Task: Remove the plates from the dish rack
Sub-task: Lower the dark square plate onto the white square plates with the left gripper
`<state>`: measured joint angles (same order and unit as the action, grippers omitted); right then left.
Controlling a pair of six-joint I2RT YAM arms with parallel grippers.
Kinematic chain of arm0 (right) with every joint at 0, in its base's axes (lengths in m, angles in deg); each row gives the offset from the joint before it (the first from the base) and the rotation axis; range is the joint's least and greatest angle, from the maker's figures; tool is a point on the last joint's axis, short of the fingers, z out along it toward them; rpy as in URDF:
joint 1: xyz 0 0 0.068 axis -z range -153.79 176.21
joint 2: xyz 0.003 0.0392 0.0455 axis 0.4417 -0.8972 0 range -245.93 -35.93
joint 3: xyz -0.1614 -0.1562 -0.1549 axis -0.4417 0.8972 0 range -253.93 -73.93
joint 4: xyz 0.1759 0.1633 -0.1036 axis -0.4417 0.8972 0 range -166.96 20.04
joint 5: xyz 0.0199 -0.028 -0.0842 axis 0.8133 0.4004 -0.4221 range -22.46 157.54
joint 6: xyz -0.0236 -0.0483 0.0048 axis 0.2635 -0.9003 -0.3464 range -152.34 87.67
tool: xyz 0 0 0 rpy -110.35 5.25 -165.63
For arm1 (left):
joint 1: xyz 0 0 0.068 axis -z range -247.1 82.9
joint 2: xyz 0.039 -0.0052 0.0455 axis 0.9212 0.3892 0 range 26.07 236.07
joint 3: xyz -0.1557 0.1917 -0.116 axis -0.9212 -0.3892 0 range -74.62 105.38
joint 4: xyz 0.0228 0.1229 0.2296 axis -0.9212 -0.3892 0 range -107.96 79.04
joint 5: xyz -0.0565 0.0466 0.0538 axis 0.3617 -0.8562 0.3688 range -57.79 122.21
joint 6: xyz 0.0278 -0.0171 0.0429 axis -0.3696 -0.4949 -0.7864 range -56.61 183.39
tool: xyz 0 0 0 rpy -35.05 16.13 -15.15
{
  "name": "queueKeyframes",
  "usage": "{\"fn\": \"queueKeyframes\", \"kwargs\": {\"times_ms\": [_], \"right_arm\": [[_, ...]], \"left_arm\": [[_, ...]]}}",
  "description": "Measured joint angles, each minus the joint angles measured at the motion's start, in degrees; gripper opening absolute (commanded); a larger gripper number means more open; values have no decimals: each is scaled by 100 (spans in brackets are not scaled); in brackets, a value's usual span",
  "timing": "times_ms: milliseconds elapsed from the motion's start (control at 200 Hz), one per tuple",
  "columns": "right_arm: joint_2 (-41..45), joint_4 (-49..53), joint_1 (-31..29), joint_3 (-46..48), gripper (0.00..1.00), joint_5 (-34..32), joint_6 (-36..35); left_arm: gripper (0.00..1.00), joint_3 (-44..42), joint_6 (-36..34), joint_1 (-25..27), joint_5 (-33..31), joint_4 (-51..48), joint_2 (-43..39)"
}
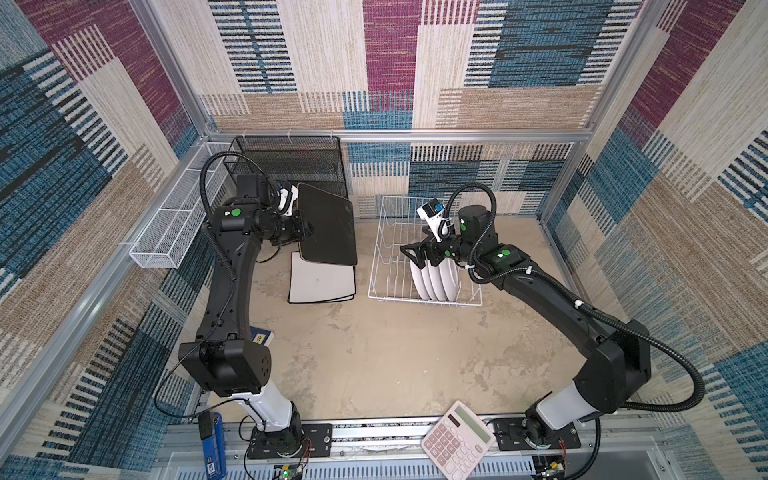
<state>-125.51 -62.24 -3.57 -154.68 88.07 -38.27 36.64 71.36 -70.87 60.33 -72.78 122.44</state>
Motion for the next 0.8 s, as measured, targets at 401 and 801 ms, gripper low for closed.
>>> {"fn": "queueKeyframes", "kwargs": {"times_ms": [401, 801], "right_arm": [[-205, 151, -111, -85, 99, 0, 61], [-313, 236, -129, -179, 99, 0, 103]], "left_arm": [[0, -758, -356, -459, 229, -7, 492], [0, -802, -603, -852, 870, 236, 1335]]}}
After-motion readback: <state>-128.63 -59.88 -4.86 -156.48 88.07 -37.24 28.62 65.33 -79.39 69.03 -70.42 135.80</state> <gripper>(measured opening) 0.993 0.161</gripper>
